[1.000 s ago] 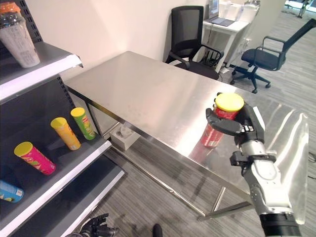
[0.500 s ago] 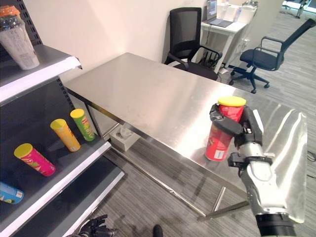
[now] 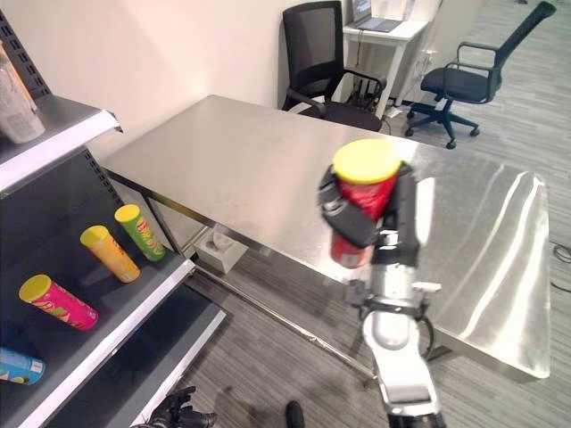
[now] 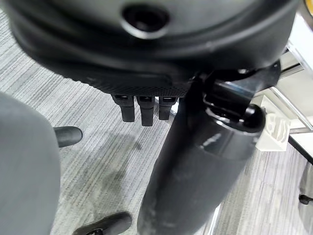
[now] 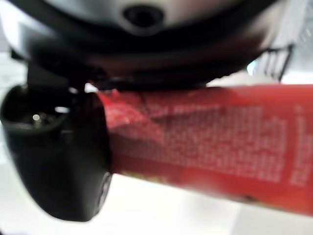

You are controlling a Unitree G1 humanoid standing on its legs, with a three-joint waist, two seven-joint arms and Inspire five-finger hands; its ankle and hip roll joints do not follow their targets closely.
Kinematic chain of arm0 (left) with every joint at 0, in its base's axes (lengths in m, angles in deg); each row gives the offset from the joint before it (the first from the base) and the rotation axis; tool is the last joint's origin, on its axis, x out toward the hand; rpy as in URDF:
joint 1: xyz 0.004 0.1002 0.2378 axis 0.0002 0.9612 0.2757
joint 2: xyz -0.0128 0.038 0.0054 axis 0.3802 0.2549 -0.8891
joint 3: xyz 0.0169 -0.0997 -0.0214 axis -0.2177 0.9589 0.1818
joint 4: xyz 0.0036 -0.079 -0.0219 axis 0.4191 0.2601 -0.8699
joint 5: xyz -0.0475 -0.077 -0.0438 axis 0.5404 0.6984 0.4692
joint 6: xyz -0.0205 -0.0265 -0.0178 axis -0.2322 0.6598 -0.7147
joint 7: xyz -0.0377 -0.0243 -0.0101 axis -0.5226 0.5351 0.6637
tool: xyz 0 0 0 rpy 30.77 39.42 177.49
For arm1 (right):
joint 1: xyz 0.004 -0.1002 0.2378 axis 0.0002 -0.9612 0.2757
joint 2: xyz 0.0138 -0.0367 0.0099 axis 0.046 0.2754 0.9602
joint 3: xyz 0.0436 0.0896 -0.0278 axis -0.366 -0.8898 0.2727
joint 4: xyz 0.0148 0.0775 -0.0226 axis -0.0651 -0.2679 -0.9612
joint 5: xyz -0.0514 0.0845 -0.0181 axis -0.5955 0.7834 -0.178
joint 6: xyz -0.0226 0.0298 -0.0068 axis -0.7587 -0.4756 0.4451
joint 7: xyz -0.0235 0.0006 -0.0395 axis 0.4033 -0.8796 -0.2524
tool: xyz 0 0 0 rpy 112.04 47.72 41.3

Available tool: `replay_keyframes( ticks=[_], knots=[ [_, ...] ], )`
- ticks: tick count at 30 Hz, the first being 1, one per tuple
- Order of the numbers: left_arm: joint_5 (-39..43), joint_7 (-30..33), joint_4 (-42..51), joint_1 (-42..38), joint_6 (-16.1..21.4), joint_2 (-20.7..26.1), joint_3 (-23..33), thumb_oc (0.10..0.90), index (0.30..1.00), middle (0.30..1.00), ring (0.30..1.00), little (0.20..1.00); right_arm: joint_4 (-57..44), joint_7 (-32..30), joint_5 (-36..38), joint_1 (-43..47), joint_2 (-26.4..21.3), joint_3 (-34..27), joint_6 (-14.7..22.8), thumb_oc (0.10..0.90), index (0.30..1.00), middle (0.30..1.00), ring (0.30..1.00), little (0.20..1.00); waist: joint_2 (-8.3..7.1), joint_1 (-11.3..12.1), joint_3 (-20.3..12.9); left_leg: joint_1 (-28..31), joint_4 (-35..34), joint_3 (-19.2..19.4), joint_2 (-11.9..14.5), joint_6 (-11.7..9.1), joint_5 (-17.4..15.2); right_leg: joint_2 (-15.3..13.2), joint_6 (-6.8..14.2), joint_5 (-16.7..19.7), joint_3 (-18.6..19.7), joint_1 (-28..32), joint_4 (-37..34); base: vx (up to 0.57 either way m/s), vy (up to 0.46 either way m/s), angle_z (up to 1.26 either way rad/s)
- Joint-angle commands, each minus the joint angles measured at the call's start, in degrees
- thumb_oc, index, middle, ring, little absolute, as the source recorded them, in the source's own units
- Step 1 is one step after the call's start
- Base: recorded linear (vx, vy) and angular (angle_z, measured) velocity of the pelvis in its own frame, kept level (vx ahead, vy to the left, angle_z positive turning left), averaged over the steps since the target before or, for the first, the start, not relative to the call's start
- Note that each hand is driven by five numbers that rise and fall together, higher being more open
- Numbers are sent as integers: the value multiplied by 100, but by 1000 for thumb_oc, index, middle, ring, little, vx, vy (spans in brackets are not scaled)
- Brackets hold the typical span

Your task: Put the goods on the table back onto the shelves and tidy them up.

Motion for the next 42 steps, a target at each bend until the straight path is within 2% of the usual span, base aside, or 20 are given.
replay_keyframes(
  ticks=[1,6,7,9,11,13,14,16,18,20,26,29,33,34,35,38,39,40,41,42],
  knots=[
    [-10,359,-225,-93,214,274,-193,800,900,900,900,900,-633,-208,-491,285,-393,-213,785,400,300,300,300,300,-304,126,-162,144,319,483,3,93,297,-77,90,-1225,255,122,1061,-87,-82,-11],
    [0,585,-305,-12,312,301,-133,800,900,900,900,900,-696,-203,-713,56,-592,762,918,400,300,300,300,300,-304,268,182,-219,485,324,214,50,503,57,0,-1271,170,23,1082,-102,-105,2],
    [-1,586,-308,-16,314,298,-126,800,900,900,900,900,-679,-212,-719,70,-592,772,928,400,300,300,300,300,-305,253,180,-235,495,312,214,49,502,56,-2,-1272,160,16,1085,-152,-91,6],
    [-94,718,-289,-129,432,377,-225,800,900,900,900,900,-591,-501,-1208,244,-834,1152,1005,400,300,300,300,300,-338,371,516,-785,531,58,289,7,752,36,-16,-1264,-55,-250,1064,-311,-133,16],
    [-138,752,-287,-228,442,405,-281,800,900,900,900,900,-438,-586,-1308,352,-872,1294,1026,400,300,300,300,300,-368,341,587,-1124,569,-6,319,6,888,-50,-17,-1278,-256,-376,1059,-273,-106,55],
    [-206,753,-239,-344,439,486,-338,800,900,900,900,900,-255,-567,-1377,363,-956,1420,948,400,300,300,300,300,-385,289,645,-1501,565,385,339,71,941,-250,-14,-1315,-675,-550,1123,-270,-93,124],
    [-175,759,-228,-360,448,544,-284,800,900,900,900,900,-225,-571,-1469,210,-1002,1474,930,400,300,300,300,300,-390,201,638,-1500,739,992,393,67,715,-456,33,-1254,-1028,-596,1127,-209,-42,202],
    [-167,777,-252,-345,454,537,-257,800,900,900,900,900,-214,-585,-1499,180,-1025,1503,920,400,300,300,300,300,-378,163,629,-1469,864,1034,394,60,618,-500,41,-1222,-1112,-577,1089,-105,19,189],
    [-280,839,-360,-328,456,483,-233,800,900,900,900,900,-126,-643,-1627,177,-1138,1574,943,400,300,300,300,300,-385,61,626,-1255,1196,1170,393,60,302,-631,66,-1098,-1201,-568,1014,-120,106,85],
    [-404,853,-344,-333,435,479,-248,800,900,900,900,900,7,-660,-1632,26,-1153,1480,897,400,300,300,300,300,-346,-95,507,-702,1515,1306,582,-13,82,-704,139,-1083,-1340,-533,934,-57,206,84],
    [-630,769,-104,-318,443,523,-390,800,900,900,900,900,128,-608,-1487,-401,-1119,1098,810,400,300,300,300,300,-280,-278,274,-58,1496,1366,940,-256,496,-810,260,-822,-1535,-619,845,-63,260,44],
    [-762,618,76,-295,418,618,-518,800,900,900,900,900,209,-603,-1482,-415,-1033,954,785,400,300,300,300,300,-305,-245,185,55,1257,1434,919,-289,314,-873,394,-567,-1546,-666,666,-79,290,3],
    [-799,513,124,-450,452,712,-588,800,900,900,900,900,303,-714,-1668,-489,-891,769,742,400,300,300,300,300,-357,-273,119,157,416,1739,543,-267,-382,-1263,792,95,-1677,-822,281,-154,487,29],
    [-668,527,100,-520,466,763,-523,800,900,900,900,900,307,-839,-1857,-445,-765,809,673,400,300,300,300,300,-444,-239,153,180,53,1721,230,-136,-457,-1443,1004,490,-1642,-936,101,-229,636,66],
    [-601,537,45,-576,461,790,-474,800,900,900,900,900,333,-886,-1912,-417,-680,851,663,400,300,300,300,300,-505,-213,219,163,-25,1712,89,-64,-479,-1535,1083,688,-1601,-1012,67,-178,475,43],
    [-542,570,-75,-696,432,834,-409,800,900,900,900,900,417,-889,-1871,-326,-489,945,610,400,300,300,300,300,-612,-182,323,67,-59,1692,-111,62,-527,-1602,1137,799,-1456,-1148,22,-146,271,2],
    [-489,610,-70,-754,410,919,-299,800,900,900,900,900,546,-856,-1806,-264,-381,1023,558,400,300,300,300,300,-662,-229,388,-11,-69,1607,-239,198,-580,-1489,1137,1050,-1023,-1289,18,-126,289,0],
    [-488,608,-67,-755,407,924,-294,800,900,900,900,900,550,-856,-1805,-256,-378,1028,557,400,300,300,300,300,-669,-223,386,-14,-69,1617,-244,204,-585,-1490,1137,1056,-1011,-1300,18,-159,218,-1],
    [-412,618,-18,-742,421,967,-222,800,900,900,900,900,562,-837,-1830,-265,-404,1034,539,400,300,300,300,300,-735,-291,454,-113,-69,1595,-345,267,-445,-1421,1137,1183,-712,-1394,51,-150,264,12],
    [-281,546,-106,-695,403,990,-123,800,900,900,900,900,563,-816,-1904,-342,-492,1012,537,400,300,300,300,300,-681,-296,482,-253,-69,1400,-468,429,-433,-1169,1106,724,-151,-1317,250,-180,322,23]
  ],
)
